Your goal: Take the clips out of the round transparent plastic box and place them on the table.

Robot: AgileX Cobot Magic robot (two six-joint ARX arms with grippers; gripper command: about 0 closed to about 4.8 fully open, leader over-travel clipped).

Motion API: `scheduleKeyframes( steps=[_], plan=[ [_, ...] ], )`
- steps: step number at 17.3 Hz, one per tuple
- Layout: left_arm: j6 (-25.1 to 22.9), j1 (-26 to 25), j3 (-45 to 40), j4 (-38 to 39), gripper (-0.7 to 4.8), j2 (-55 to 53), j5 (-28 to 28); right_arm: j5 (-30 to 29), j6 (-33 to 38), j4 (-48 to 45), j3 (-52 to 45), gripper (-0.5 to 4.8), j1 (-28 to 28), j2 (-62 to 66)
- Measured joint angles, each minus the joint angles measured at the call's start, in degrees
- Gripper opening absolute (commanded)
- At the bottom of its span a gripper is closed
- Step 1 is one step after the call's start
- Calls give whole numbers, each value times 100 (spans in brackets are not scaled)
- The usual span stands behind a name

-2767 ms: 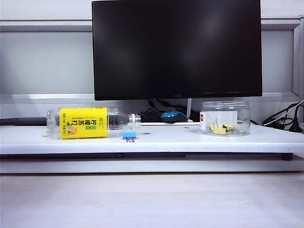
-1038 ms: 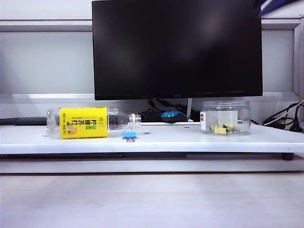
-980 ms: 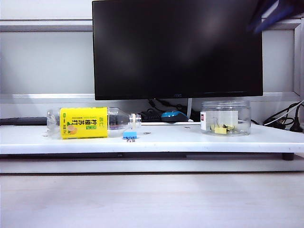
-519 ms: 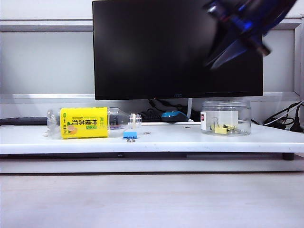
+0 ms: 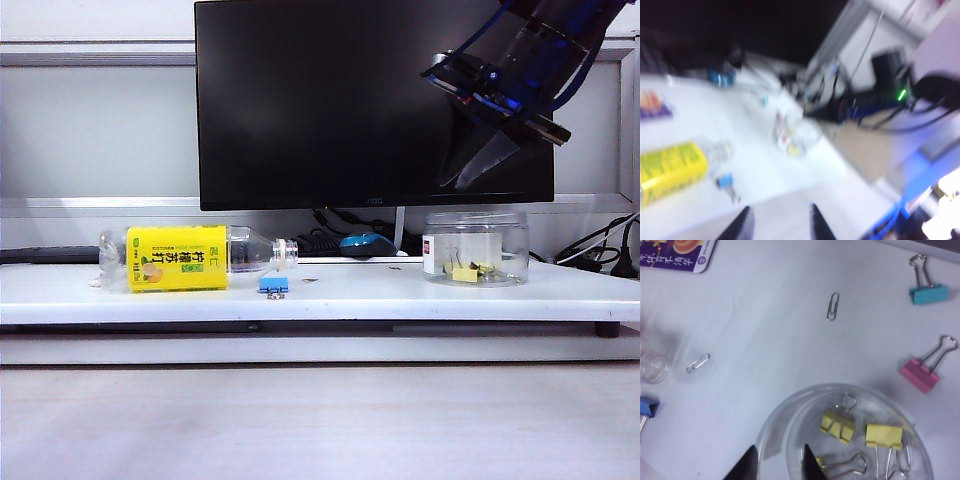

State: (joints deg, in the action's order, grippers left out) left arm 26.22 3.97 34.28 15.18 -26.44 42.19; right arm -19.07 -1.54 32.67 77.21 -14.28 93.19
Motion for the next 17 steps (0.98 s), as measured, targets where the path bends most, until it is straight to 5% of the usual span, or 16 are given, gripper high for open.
scheduleKeyframes(
  steps=[2, 9, 11, 17],
  plan=[
    [-348, 540, 278, 212, 249, -566, -345, 2, -2, -46, 0, 118, 0, 0],
    [-1904, 3967, 1528, 249, 248, -2898, -3025, 101, -4, -24, 0, 149, -2, 212],
    [-2092, 4304, 1923, 306, 247, -3412, -3689, 116, -4, 15, -2, 149, 2, 258],
    [-2092, 4367, 2291, 269, 247, -4166, -4218, 321, -26, 15, -2, 149, -2, 332]
  ],
)
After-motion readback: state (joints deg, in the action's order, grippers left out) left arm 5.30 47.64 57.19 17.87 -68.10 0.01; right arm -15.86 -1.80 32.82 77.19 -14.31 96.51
